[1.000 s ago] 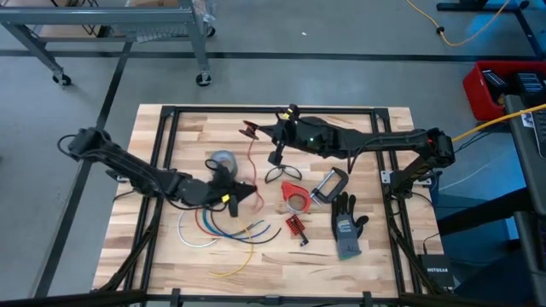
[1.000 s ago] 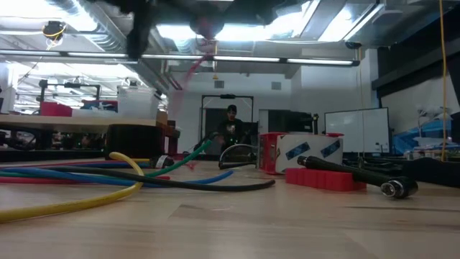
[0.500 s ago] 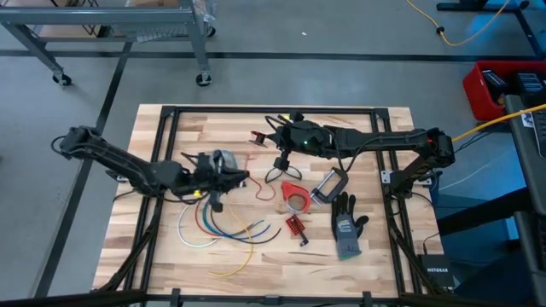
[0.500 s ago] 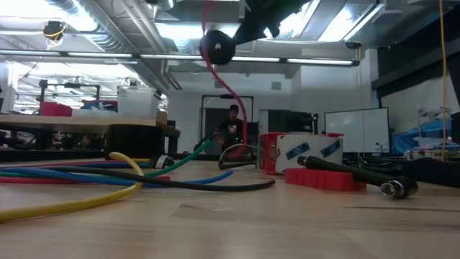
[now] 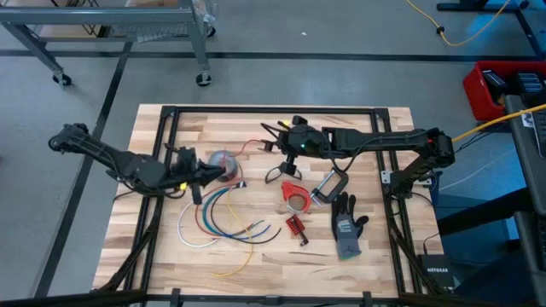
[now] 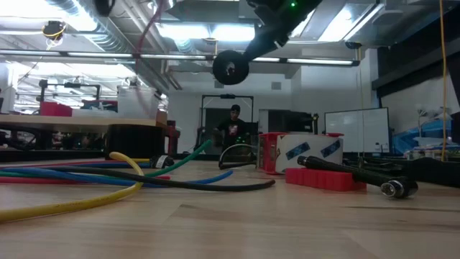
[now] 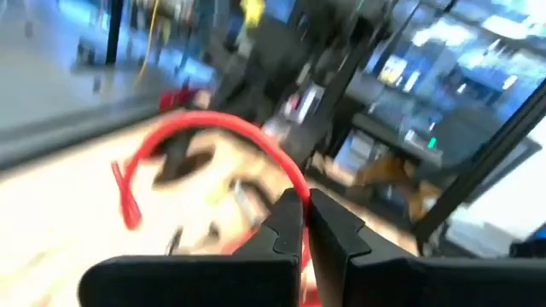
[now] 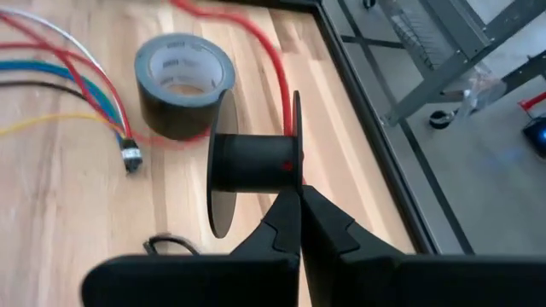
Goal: Coil cords
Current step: Uncoil the red wire from the spool
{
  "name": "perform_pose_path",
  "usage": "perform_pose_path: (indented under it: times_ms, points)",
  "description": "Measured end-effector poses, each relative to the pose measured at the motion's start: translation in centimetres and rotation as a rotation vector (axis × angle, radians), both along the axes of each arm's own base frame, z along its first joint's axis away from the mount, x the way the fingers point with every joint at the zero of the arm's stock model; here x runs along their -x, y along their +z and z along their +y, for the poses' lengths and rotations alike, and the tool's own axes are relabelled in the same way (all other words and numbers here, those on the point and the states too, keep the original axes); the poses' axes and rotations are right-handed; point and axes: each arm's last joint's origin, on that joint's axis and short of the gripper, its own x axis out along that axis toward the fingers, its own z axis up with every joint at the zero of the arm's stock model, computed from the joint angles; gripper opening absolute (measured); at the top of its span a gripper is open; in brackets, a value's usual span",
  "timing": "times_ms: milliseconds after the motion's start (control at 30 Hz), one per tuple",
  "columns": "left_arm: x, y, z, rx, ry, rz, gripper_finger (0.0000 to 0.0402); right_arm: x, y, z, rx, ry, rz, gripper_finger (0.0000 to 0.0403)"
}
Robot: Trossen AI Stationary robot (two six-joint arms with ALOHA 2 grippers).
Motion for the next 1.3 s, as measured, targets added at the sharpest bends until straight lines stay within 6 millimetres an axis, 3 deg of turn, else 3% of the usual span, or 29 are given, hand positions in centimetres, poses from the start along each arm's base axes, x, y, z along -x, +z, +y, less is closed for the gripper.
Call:
perform_pose_path:
  times_ms: [200,400,733,1033,1300]
  points:
    - [0.2,-2.7,-0.2,0.071,0.026,0.207,0.0000,-0.6,0.7,0.1,-0.029,0.053,-0.100,0.0000]
    - [-0.9,-4.5,-0.7,-0.046,0.019,0.348,0.0000,-1.0,1.4,0.5,-0.143,0.131,-0.205,0.0000]
    - [-3.6,-7.5,-1.9,-0.168,0.053,0.478,0.0000,0.8,3.4,1.3,-0.378,0.249,-0.241,0.0000]
    - [-6.1,-7.3,-3.1,-0.224,0.001,0.342,0.0002,3.6,6.6,1.6,-0.378,0.280,-0.335,0.0000]
    - [-6.8,-6.6,-2.8,-0.256,0.005,0.278,0.0041,7.4,9.7,1.9,-0.354,0.292,-0.409,0.0000]
